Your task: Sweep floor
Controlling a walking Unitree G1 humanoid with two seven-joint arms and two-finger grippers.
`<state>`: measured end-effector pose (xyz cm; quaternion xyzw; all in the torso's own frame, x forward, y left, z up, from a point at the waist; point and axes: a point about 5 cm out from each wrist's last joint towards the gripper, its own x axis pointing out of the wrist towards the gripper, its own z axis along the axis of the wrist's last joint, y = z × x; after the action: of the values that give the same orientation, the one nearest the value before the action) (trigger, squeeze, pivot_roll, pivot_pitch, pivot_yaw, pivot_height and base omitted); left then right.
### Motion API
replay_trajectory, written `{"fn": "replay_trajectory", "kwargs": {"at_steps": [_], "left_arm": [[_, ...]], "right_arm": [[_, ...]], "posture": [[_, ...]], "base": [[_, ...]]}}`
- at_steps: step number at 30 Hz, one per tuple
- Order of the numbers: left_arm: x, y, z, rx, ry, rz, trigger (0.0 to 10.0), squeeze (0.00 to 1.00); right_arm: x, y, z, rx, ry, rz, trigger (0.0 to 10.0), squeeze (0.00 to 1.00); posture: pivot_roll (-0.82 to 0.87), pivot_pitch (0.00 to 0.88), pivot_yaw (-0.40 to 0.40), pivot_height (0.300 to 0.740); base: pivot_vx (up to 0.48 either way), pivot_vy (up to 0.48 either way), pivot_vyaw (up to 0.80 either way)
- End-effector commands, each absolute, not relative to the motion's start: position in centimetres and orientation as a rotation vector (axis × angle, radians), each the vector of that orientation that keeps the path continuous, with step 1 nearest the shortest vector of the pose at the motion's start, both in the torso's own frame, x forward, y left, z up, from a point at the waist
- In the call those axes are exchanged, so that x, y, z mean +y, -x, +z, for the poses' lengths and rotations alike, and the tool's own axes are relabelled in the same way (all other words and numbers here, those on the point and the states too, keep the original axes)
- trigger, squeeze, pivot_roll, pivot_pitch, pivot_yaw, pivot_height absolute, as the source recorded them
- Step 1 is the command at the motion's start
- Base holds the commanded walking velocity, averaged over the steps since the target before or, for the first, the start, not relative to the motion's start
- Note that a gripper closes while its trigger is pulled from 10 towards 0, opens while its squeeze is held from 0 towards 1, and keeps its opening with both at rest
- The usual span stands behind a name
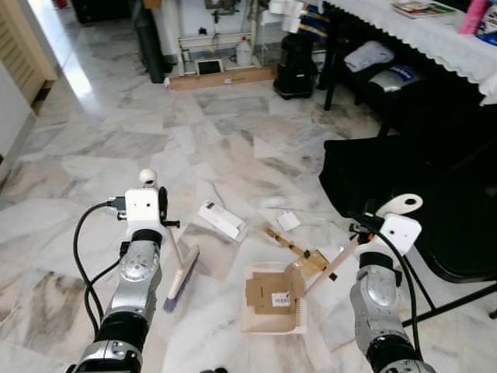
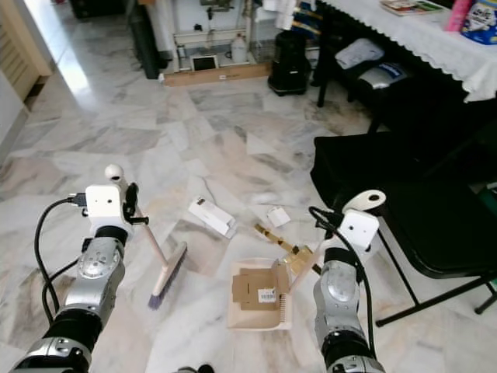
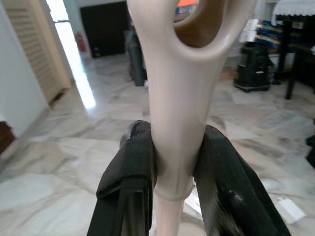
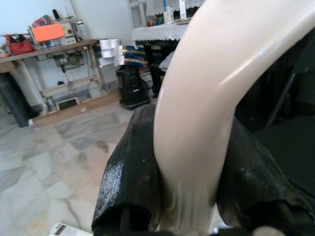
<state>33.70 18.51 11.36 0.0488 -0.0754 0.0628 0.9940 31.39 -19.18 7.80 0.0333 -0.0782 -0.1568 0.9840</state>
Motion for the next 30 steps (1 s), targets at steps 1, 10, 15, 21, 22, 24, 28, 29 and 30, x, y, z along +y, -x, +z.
{"fn": "replay_trajectory", "kwargs": {"at_steps": [1, 10, 15, 21, 22, 24, 28, 29, 30], "left_arm": [[18.5, -34.0, 12.5, -0.208, -0.122, 0.13, 10.0, 0.0], [18.1, -33.8, 12.4, -0.213, -0.121, 0.12, 10.0, 0.0], [18.1, -34.0, 12.4, -0.208, -0.128, 0.121, 10.0, 0.0], [18.2, -34.1, 12.6, -0.211, -0.129, 0.127, 10.0, 0.0], [18.1, -34.0, 12.5, -0.209, -0.126, 0.129, 10.0, 0.0], [18.1, -34.0, 12.4, -0.207, -0.125, 0.131, 10.0, 0.0], [18.2, -34.2, 12.5, -0.208, -0.122, 0.136, 10.0, 0.0], [18.2, -34.1, 12.5, -0.206, -0.12, 0.138, 10.0, 0.0], [18.2, -34.1, 12.4, -0.202, -0.115, 0.139, 10.0, 0.0]], "right_arm": [[-19.0, -31.8, 9.0, -0.216, -0.079, -0.313, 10.0, 0.0], [-18.6, -31.5, 8.8, -0.205, -0.088, -0.307, 10.0, 0.0], [-18.1, -31.7, 8.7, -0.196, -0.094, -0.296, 10.0, 0.0], [-17.8, -32.0, 9.2, -0.207, -0.101, -0.287, 10.0, 0.0], [-17.9, -32.0, 9.2, -0.208, -0.1, -0.283, 10.0, 0.0], [-17.9, -32.0, 9.3, -0.211, -0.101, -0.274, 10.0, 0.0], [-18.1, -32.0, 9.7, -0.238, -0.105, -0.261, 10.0, 0.0], [-18.1, -32.0, 9.7, -0.237, -0.106, -0.261, 10.0, 0.0], [-18.2, -32.0, 9.7, -0.233, -0.106, -0.262, 10.0, 0.0]], "posture": [[-0.08, 0.0, 0.057, 0.74], [-0.07, 0.0, 0.06, 0.74], [-0.06, 0.0, 0.061, 0.74], [-0.05, 0.0, 0.057, 0.74], [-0.04, 0.0, 0.052, 0.74], [-0.04, 0.0, 0.05, 0.74], [-0.05, 0.0, 0.048, 0.74], [-0.05, 0.0, 0.045, 0.74], [-0.05, 0.0, 0.044, 0.74]], "base": [[0.0, 0.0, 0.8], [0.0, 0.0, 0.8], [0.0, 0.0, 0.8], [0.0, 0.0, 0.8], [0.0, 0.0, 0.8], [0.0, 0.0, 0.8], [0.0, 0.0, 0.11], [0.0, 0.0, 0.0], [0.0, 0.0, 0.0]]}}
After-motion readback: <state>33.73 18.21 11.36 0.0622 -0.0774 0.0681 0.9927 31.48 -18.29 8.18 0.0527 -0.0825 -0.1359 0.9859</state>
